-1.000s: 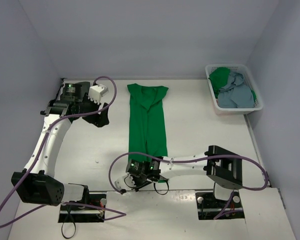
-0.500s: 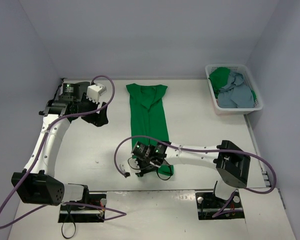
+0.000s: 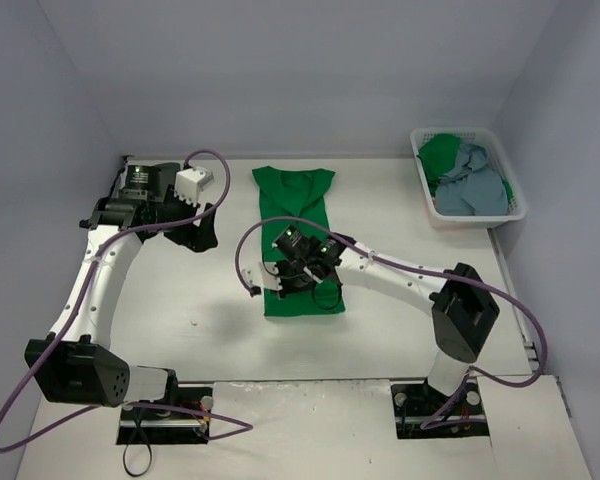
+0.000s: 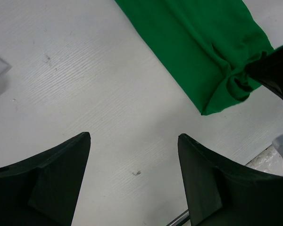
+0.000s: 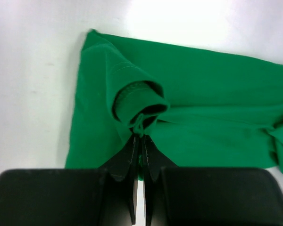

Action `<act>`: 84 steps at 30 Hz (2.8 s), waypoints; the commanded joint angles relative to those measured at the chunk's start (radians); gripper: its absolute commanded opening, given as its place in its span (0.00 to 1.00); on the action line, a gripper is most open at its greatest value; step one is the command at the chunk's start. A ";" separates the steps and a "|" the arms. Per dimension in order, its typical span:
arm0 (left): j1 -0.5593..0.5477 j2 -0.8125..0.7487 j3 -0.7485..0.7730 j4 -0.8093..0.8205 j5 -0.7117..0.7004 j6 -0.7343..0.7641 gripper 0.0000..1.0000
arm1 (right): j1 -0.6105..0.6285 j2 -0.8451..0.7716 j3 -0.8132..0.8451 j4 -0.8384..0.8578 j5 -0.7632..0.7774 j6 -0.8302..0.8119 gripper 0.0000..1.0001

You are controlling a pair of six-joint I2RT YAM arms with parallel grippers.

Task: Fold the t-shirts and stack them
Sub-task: Fold the folded rectangular tshirt in 1/3 of the way

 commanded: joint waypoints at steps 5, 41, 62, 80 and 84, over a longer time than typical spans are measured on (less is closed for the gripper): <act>0.015 0.001 0.046 0.042 0.040 -0.011 0.69 | -0.119 0.119 0.173 -0.011 -0.071 -0.094 0.00; 0.032 0.003 0.021 0.061 0.061 -0.031 0.69 | -0.305 0.599 0.738 -0.009 -0.087 -0.173 0.00; 0.053 -0.037 -0.019 0.086 0.074 -0.046 0.69 | -0.320 0.414 0.494 0.447 0.179 0.172 0.54; 0.053 -0.048 0.061 -0.058 0.029 0.054 0.70 | -0.307 -0.032 0.117 0.314 0.249 0.292 0.66; 0.065 -0.066 0.018 -0.080 0.020 0.087 0.70 | -0.299 -0.068 0.010 0.256 0.249 0.318 0.68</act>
